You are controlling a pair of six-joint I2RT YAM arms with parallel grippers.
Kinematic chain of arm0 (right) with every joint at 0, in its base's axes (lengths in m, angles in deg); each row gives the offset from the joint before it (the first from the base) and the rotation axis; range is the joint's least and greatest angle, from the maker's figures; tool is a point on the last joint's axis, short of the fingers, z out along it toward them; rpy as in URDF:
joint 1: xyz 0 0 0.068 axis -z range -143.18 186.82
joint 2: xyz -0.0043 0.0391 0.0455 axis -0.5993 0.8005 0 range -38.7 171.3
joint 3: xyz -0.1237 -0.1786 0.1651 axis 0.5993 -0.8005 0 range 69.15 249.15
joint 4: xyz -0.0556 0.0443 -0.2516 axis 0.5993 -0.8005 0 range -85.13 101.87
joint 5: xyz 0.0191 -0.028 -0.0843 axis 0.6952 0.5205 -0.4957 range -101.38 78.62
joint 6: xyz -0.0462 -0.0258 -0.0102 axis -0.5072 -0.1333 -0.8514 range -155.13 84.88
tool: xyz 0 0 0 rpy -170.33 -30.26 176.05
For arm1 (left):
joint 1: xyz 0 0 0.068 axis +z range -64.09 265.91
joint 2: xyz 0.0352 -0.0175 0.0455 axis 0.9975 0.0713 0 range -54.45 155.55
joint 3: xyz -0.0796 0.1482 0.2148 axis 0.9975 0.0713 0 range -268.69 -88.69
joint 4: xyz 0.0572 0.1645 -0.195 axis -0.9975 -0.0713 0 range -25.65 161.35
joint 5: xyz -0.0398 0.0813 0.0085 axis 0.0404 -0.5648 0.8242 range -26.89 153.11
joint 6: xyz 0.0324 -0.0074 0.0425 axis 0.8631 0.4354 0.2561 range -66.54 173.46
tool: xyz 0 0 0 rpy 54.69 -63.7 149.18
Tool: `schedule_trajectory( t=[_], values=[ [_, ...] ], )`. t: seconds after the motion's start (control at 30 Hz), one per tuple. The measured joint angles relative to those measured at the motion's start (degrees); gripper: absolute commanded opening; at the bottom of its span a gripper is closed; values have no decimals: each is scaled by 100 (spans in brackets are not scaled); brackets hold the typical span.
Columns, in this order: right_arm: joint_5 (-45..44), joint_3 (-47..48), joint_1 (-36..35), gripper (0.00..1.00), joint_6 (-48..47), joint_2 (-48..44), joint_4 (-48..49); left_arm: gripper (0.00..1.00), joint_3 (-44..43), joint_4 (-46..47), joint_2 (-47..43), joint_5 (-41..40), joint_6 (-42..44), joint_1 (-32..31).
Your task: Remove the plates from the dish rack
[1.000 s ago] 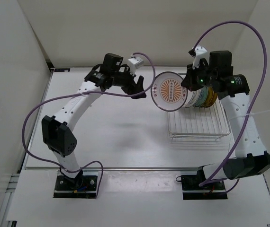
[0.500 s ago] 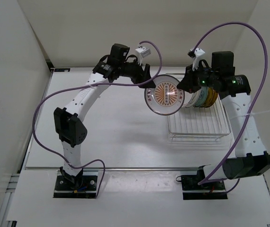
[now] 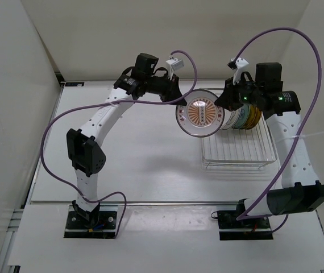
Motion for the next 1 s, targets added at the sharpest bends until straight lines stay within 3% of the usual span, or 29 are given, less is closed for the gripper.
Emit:
schedule_trajectory(
  t=[0.07,0.1,0.13,0.27,0.57,0.83,1.0],
  values=[
    [11,-144,0,62,105,4,118,11,208,127,-66,-37,-66,61],
    [-57,-208,-7,72,164,28,170,11,350,162,-116,-52,-155,72],
    [-96,-254,-7,75,197,68,177,11,518,214,-179,-177,-232,87],
    [-463,-450,83,82,407,155,308,11,1161,450,-310,-354,-566,560],
    [-2162,-855,358,81,715,153,688,11,1464,883,286,-619,-1377,2330],
    [-2990,-898,354,81,579,79,728,11,1257,1152,2179,-162,-1934,2439],
    [-3167,-990,354,81,509,-70,717,11,1231,1121,2562,7,-2155,2439]
  ],
)
